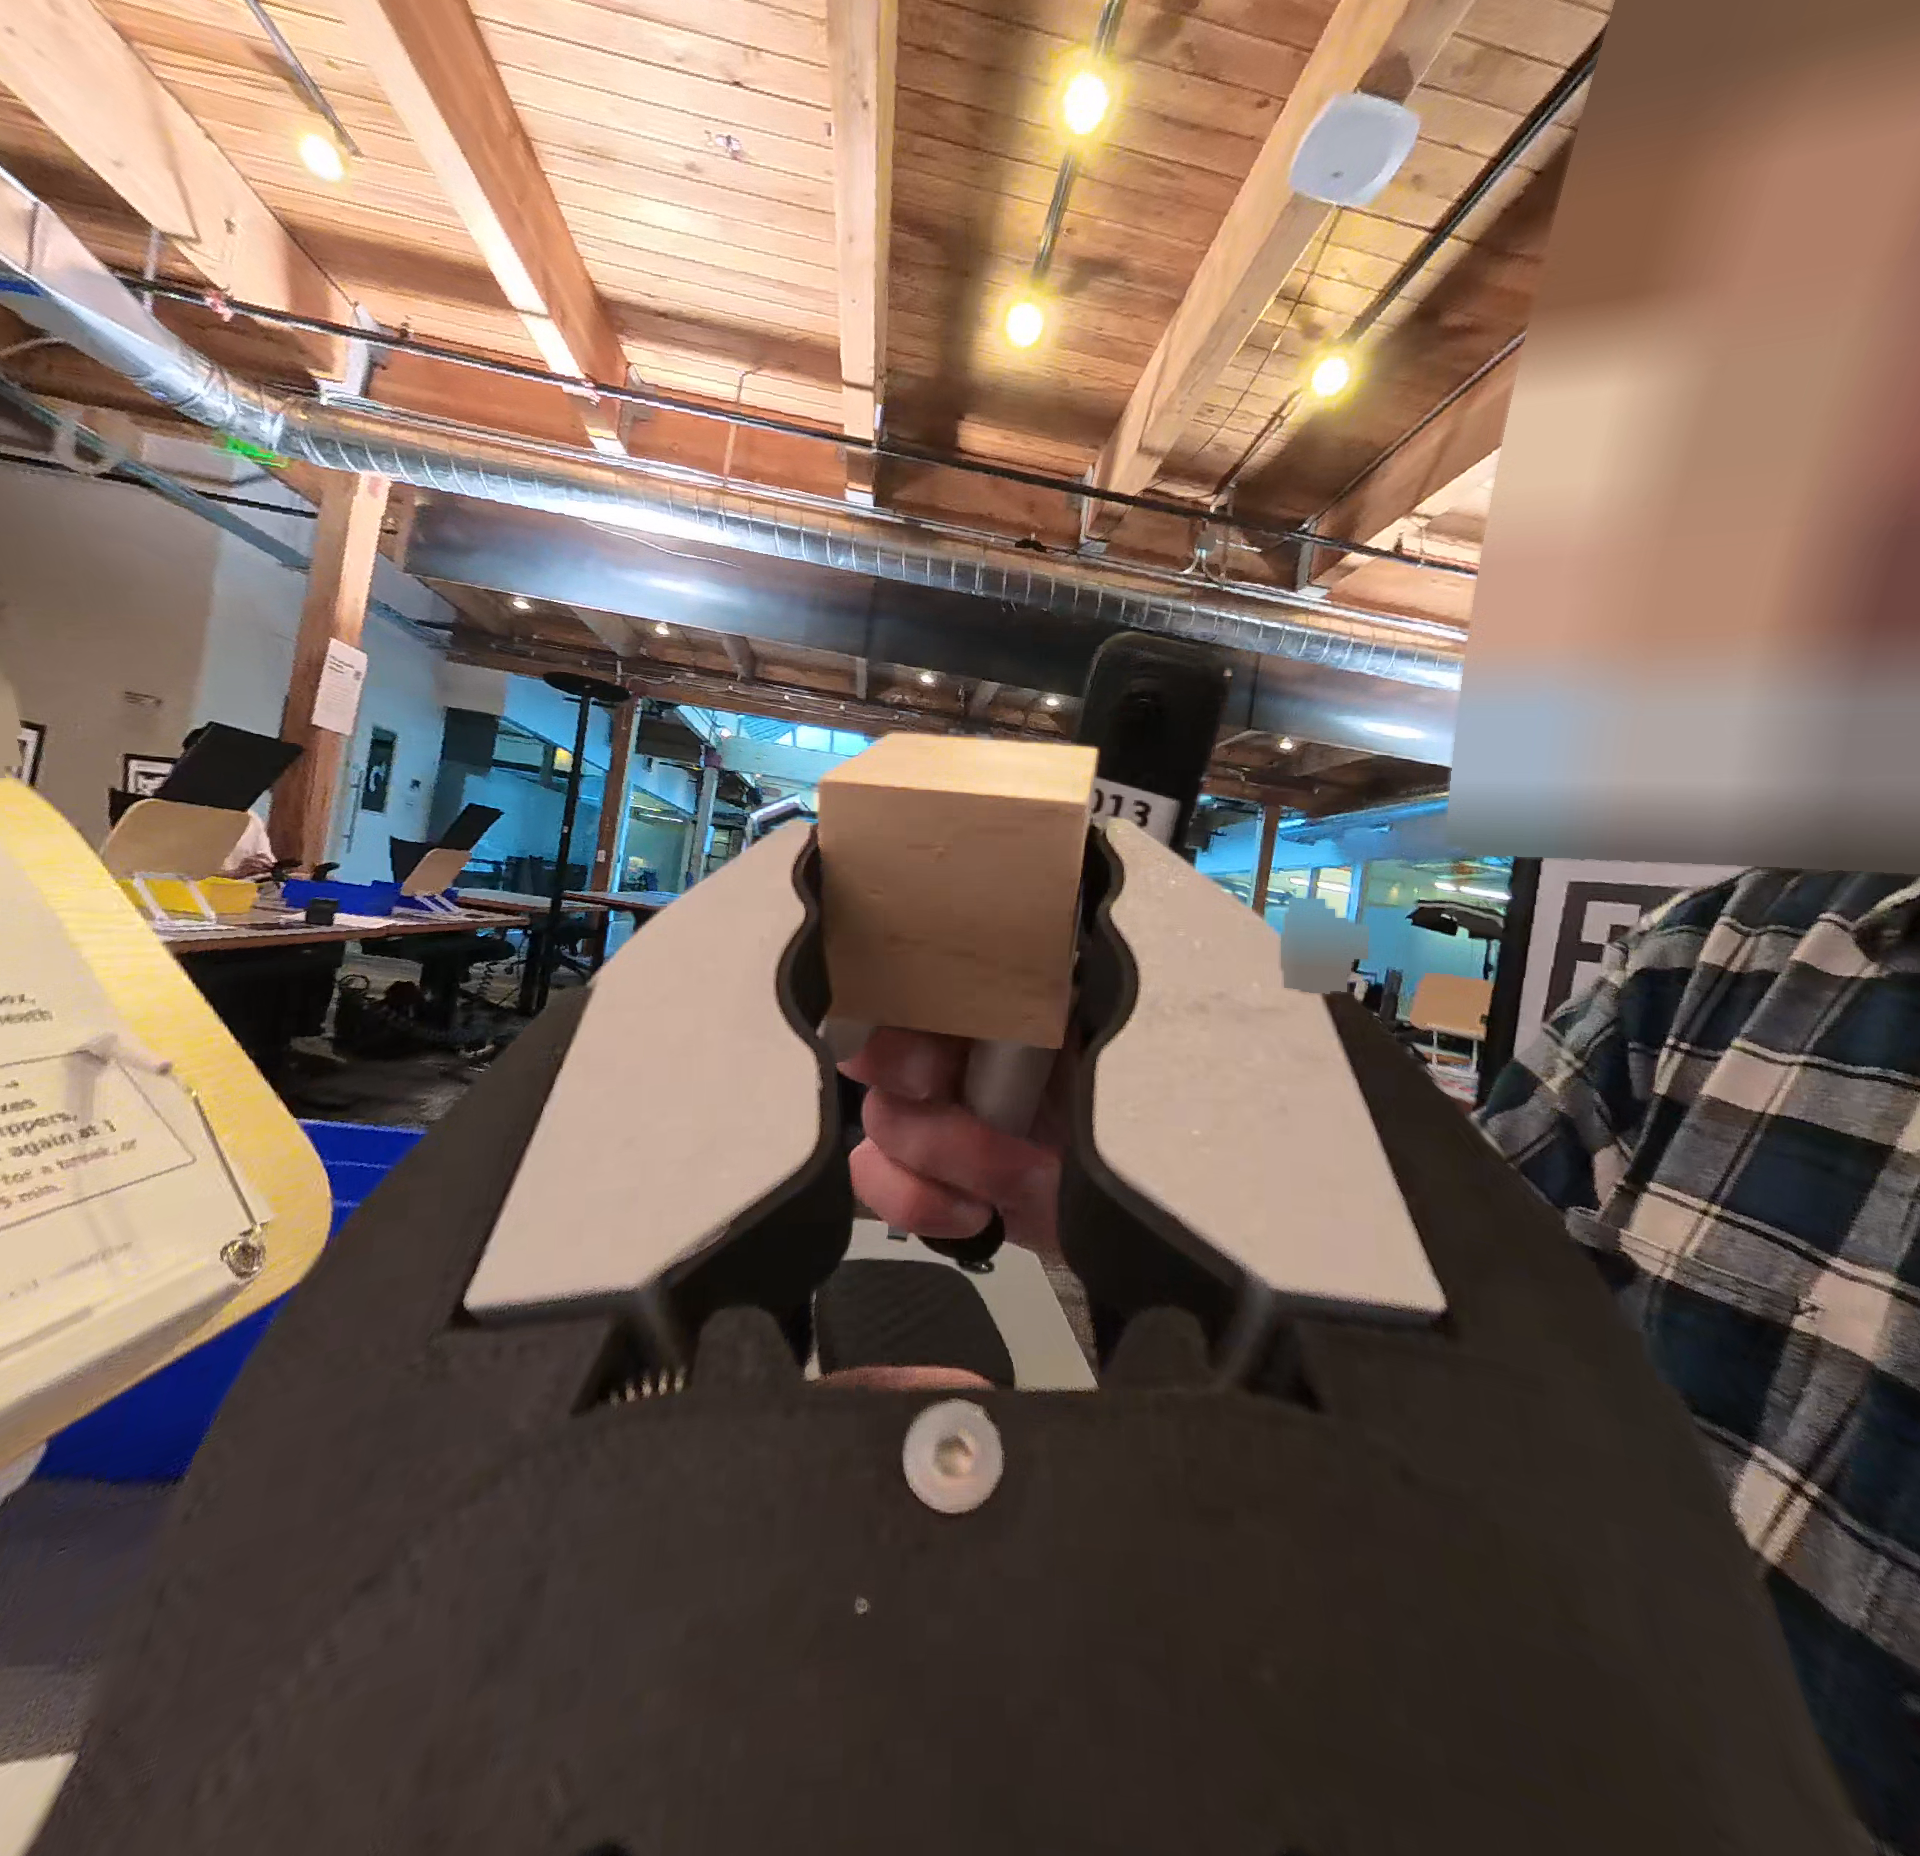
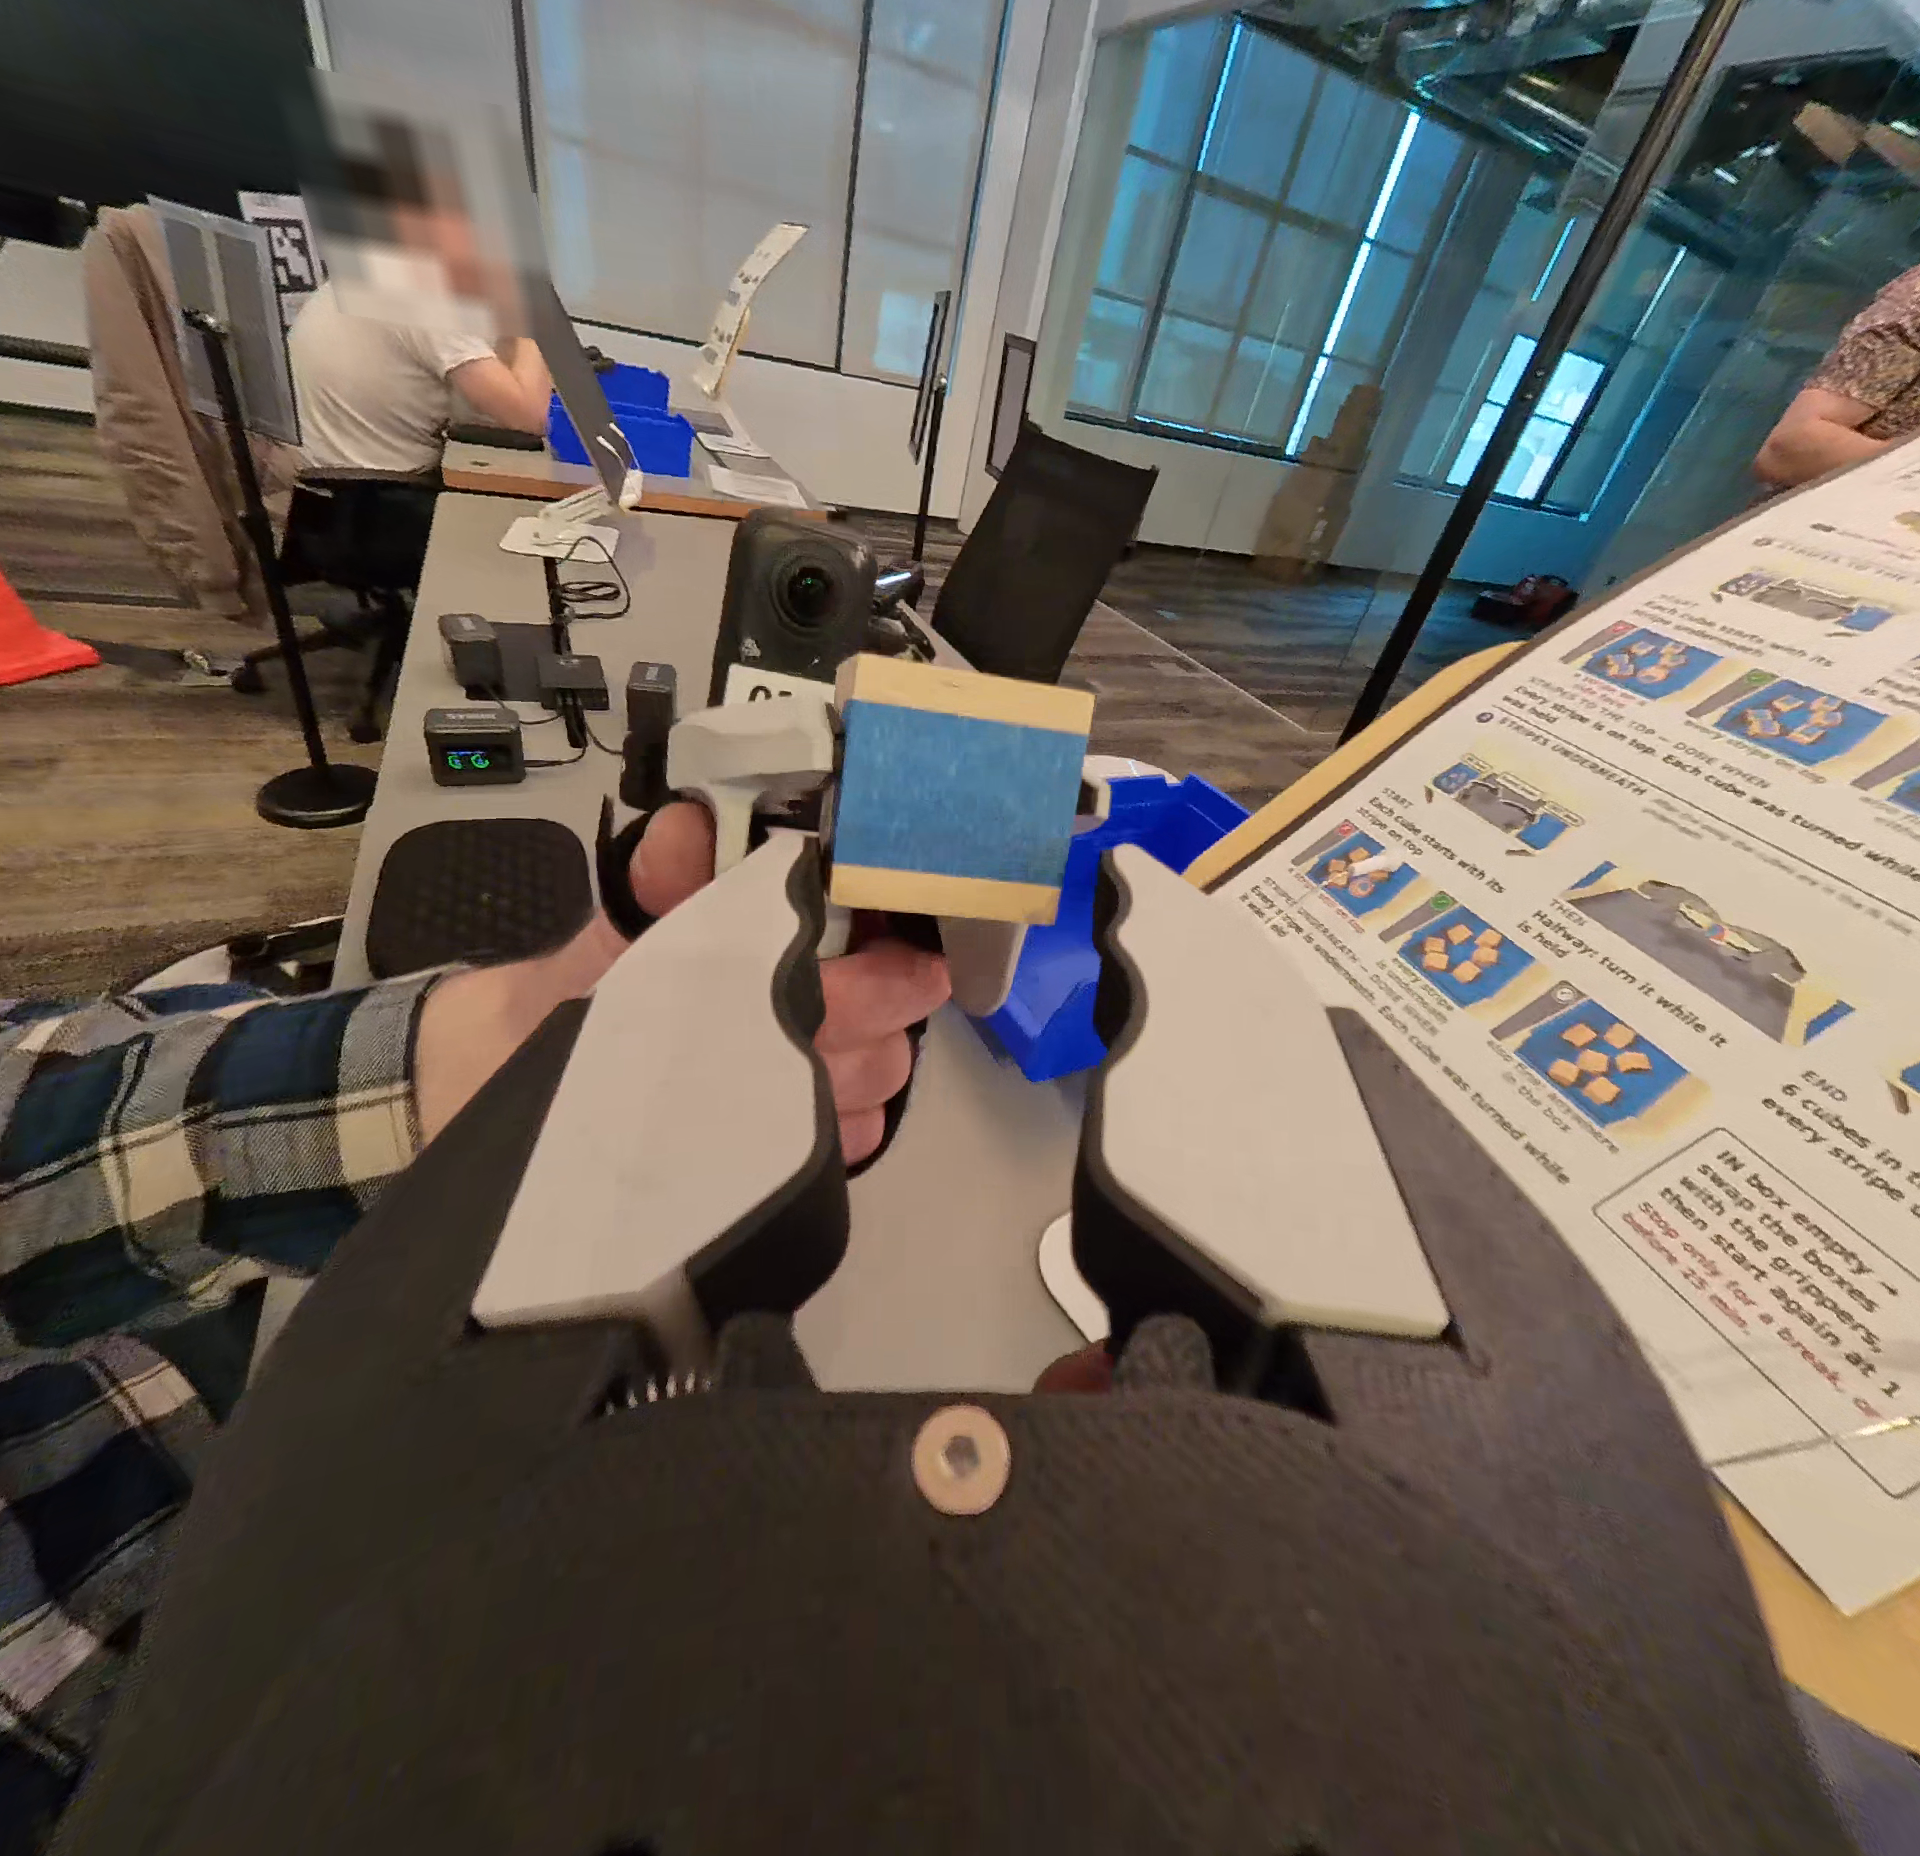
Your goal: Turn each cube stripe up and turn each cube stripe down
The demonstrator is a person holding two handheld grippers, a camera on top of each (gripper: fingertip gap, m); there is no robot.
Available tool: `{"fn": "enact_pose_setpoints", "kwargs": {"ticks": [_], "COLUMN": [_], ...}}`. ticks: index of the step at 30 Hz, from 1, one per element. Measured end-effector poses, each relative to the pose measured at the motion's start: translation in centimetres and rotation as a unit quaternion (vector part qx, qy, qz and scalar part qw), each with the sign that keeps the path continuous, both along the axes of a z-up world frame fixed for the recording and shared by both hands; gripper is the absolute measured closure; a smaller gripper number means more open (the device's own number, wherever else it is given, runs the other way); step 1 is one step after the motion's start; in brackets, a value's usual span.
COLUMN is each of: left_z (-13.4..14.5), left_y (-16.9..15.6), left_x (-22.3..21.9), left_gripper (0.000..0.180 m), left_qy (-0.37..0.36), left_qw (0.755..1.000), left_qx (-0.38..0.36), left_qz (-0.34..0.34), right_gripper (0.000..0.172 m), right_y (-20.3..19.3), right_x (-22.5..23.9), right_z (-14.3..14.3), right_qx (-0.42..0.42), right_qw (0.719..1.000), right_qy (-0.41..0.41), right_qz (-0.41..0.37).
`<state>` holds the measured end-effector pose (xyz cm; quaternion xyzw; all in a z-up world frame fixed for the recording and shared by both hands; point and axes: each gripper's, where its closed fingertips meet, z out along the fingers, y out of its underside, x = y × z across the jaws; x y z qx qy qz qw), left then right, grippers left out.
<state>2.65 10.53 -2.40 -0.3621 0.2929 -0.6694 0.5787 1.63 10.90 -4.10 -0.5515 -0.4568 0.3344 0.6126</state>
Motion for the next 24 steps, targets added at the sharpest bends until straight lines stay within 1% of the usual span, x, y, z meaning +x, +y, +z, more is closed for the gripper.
{"fn": "enact_pose_setpoints", "kwargs": {"ticks": [2,5,7,10,13,16,18,24], "left_z": [-0.2,-0.3,-0.5,-1.0,-0.9,-1.7,-2.4,-5.1], "left_y": [0.1,0.1,0.2,0.1,0.1,-0.1,-0.4,-1.1], "left_x": [0.4,0.8,1.2,1.7,1.0,1.5,2.1,3.4], "left_gripper": [0.134,0.134,0.134,0.134,0.130,0.130,0.135,0.135], "left_qy": [-0.010,-0.027,-0.020,0.007,0.013,0.064,0.095,0.212], "left_qw": [1.000,0.999,0.999,1.000,1.000,0.998,0.995,0.976], "left_qx": [-0.006,-0.013,-0.016,-0.016,-0.010,0.006,0.011,0.055], "left_qz": [-0.007,-0.021,-0.022,-0.026,-0.020,-0.011,-0.022,-0.010], "right_gripper": [0.128,0.128,0.128,0.128,0.128,0.128,0.128,0.128], "right_y": [-0.1,-0.2,-0.1,-0.1,-0.2,-0.3,-0.6,-1.0], "right_x": [0.3,0.8,1.2,1.8,2.5,3.2,3.6,4.1], "right_z": [-0.2,-0.2,-0.4,-0.9,-1.6,-2.2,-2.6,-4.3], "right_qx": [-0.004,-0.007,-0.010,-0.005,0.009,0.016,0.010,-0.008], "right_qw": [1.000,1.000,1.000,0.999,0.995,0.987,0.978,0.949], "right_qy": [-0.002,0.007,0.001,-0.030,-0.094,-0.152,-0.191,-0.292], "right_qz": [0.005,0.008,0.014,0.026,0.037,0.056,0.080,0.123]}}
